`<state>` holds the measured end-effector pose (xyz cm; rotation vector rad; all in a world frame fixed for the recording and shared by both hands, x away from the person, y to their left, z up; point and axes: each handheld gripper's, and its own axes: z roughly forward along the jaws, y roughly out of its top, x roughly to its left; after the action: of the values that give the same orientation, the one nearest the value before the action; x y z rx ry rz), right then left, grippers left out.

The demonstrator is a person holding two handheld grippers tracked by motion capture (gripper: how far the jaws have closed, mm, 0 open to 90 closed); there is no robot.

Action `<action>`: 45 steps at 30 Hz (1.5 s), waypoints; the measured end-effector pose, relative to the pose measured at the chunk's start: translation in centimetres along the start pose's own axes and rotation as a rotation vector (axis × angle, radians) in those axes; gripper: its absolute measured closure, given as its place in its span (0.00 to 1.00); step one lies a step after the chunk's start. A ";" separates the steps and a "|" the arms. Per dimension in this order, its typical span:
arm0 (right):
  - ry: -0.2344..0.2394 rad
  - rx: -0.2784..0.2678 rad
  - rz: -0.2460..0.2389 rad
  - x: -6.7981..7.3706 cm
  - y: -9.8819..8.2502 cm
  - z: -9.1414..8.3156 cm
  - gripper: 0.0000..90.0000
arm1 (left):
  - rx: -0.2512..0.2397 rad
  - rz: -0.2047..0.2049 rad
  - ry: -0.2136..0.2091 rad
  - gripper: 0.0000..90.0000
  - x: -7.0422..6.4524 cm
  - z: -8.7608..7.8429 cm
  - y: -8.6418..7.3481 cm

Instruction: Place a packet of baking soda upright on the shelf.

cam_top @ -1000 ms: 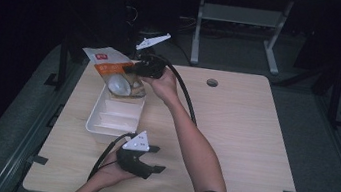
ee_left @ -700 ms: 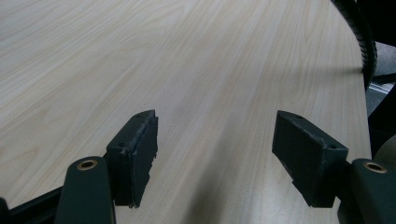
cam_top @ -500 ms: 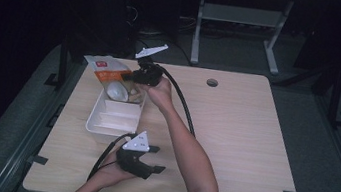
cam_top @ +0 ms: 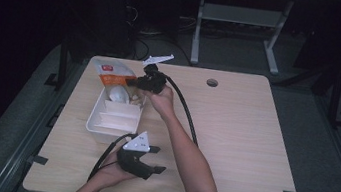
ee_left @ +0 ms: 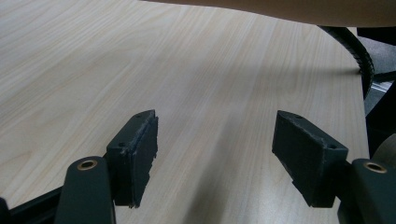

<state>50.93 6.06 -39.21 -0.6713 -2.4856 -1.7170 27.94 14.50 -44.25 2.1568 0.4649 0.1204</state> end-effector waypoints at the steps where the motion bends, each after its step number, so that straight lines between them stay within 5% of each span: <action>1: -0.011 0.005 0.000 0.0 -0.1 -0.1 0.99 | 0.001 0.001 0.000 0.34 0.0 0.0 0.0; 7: 0.005 0.029 0.014 -0.1 -0.3 -0.3 0.93 | 0.002 0.002 -0.002 0.34 -0.1 0.1 0.0; 11: -0.003 0.124 0.005 -0.1 -0.8 0.0 0.79 | -0.002 -0.003 -0.003 0.34 0.0 0.1 0.0; 15: -0.025 0.167 -0.026 0.3 -1.4 0.1 0.97 | -0.001 0.000 -0.001 0.34 0.0 0.1 0.0; 21: -0.059 0.201 -0.035 0.2 -1.9 0.1 0.99 | -0.001 -0.003 -0.001 0.34 0.0 0.1 0.0; 37: -0.111 0.228 -0.036 0.4 -3.0 0.3 1.00 | 0.007 0.000 -0.008 0.34 -0.2 0.4 0.0; 45: -0.070 0.172 0.006 0.2 -2.9 -0.4 0.93 | 0.001 -0.015 -0.010 0.33 0.1 0.3 -0.1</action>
<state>49.61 4.94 -41.53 -0.7325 -2.6361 -1.4792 28.06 14.30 -44.49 2.1534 0.4752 0.1015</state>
